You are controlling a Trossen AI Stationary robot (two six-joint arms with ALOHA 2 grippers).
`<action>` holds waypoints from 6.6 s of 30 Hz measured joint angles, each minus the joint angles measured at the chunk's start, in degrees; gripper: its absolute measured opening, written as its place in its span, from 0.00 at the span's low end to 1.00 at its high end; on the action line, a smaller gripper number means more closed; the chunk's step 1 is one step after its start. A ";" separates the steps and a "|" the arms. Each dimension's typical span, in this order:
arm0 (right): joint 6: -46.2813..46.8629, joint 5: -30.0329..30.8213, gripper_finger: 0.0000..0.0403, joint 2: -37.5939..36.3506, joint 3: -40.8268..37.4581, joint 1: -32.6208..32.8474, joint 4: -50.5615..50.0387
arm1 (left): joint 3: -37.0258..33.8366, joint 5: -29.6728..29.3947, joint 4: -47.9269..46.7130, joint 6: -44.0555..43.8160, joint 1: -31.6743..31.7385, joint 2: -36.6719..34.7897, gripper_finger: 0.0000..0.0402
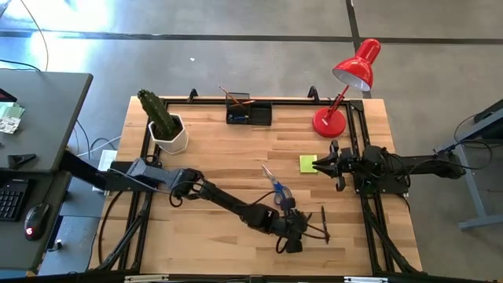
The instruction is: Pick and place office supplies into organizer
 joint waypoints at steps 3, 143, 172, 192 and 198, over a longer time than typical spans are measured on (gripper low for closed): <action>0.00 0.00 0.14 0.00 0.00 0.00 -0.14 | 0.04 -0.87 2.95 0.06 -0.33 0.98 0.39; 0.00 0.04 0.13 0.06 0.02 -0.02 -6.99 | -17.14 8.36 3.66 18.42 -3.04 -51.67 0.07; -0.02 0.04 0.13 0.03 0.02 -0.01 -7.12 | -55.44 11.41 -6.99 21.01 6.93 -55.77 0.37; 0.00 0.11 0.13 0.00 0.02 0.00 -7.12 | -45.37 11.31 -9.00 15.47 37.62 -83.10 0.70; 0.00 0.09 0.13 0.01 0.02 -0.01 -7.12 | -45.37 5.77 -9.01 4.68 42.16 -83.17 0.70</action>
